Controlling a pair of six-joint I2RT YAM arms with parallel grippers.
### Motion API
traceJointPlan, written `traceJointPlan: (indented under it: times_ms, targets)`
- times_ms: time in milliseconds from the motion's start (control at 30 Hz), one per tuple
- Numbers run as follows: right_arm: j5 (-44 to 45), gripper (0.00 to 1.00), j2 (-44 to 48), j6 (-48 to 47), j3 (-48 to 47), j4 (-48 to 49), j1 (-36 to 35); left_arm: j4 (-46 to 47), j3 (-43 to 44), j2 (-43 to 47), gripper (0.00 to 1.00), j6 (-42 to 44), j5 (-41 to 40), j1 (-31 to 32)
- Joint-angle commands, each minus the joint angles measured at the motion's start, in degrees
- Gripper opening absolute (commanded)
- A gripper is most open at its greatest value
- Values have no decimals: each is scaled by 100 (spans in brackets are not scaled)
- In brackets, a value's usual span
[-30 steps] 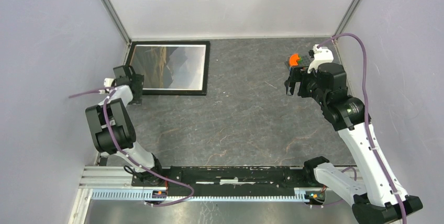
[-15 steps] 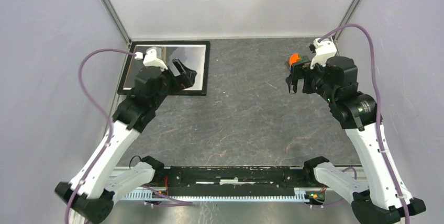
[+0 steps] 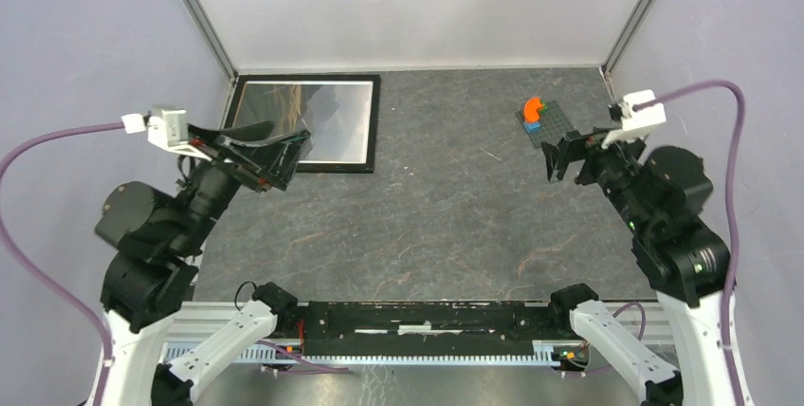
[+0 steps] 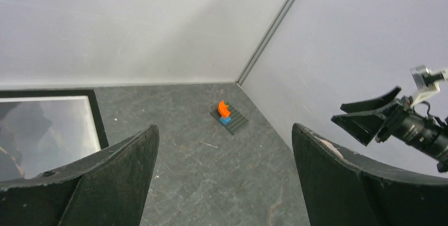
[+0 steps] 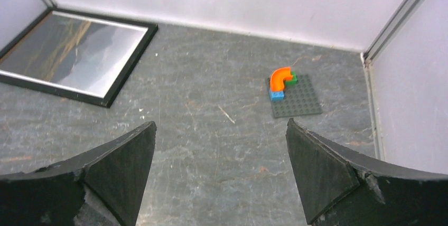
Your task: Put the photo into the frame
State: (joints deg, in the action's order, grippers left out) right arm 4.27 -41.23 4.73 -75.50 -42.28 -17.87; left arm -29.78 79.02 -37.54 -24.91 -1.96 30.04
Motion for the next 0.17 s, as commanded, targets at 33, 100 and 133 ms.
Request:
traceJointPlan:
  times_ms: [33,100,133]
  targets:
    - [428,98,174,35,-16,492,12,-480,449,-200,100,323,-188,19]
    - [420,98,151,16,-95,443,12,-484,431,-236,100,241,-89,19]
    - [366,98,198,-4,-69,490,12,-485,400,-233,100,207,-93,25]
